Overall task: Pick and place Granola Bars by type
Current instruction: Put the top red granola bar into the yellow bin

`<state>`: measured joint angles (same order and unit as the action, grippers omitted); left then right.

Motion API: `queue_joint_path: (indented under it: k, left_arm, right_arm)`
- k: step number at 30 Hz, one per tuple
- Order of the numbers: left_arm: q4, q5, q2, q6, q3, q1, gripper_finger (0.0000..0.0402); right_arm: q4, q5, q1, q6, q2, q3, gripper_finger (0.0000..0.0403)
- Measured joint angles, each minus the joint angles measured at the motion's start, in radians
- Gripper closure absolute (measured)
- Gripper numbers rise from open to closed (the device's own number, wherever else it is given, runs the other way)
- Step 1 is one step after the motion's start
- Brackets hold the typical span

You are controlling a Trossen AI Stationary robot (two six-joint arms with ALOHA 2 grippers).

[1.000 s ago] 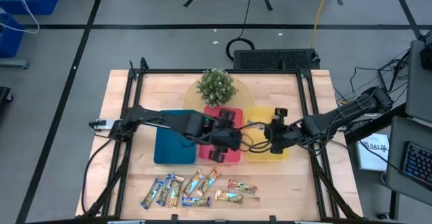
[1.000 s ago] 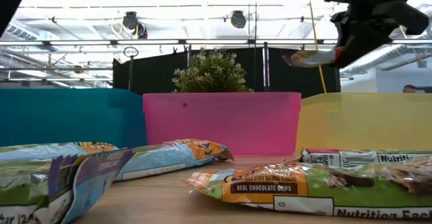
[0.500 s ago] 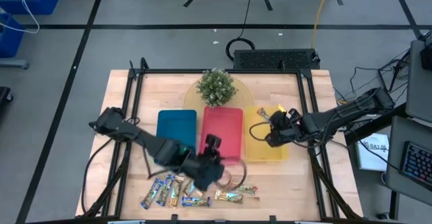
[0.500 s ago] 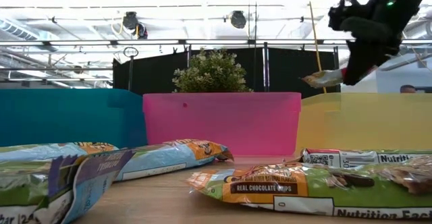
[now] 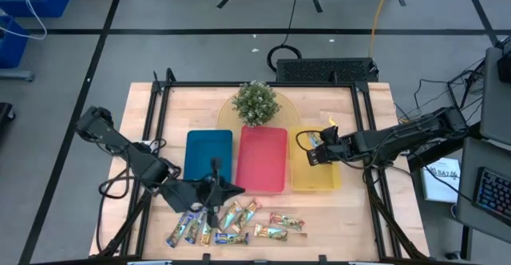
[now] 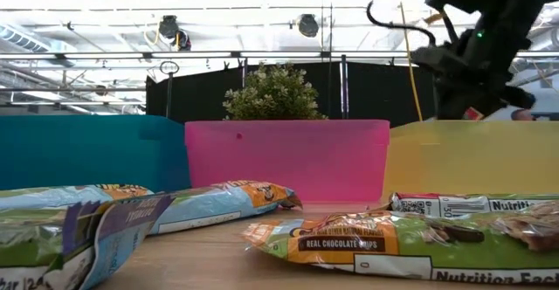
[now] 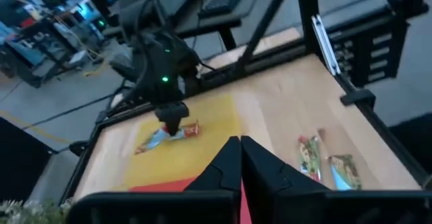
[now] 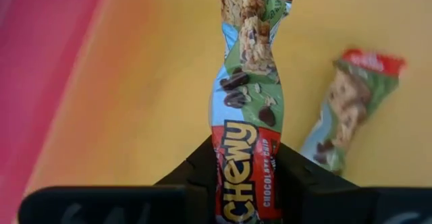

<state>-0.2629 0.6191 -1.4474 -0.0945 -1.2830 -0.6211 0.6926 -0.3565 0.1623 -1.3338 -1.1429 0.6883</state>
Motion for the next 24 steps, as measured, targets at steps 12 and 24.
queue_joint_path:
  k: [12,24]
  left_arm:
    - [0.153,-0.006,0.096,-0.018,0.236,-0.002,0.0392]
    - [0.168,-0.016,0.097,-0.026,0.232,-0.002,0.0371]
  right_arm:
    - [-0.212,0.049,-0.094,-0.025,-0.032,-0.132,0.0334]
    - [-0.287,0.073,-0.143,0.106,-0.111,-0.152,0.0323]
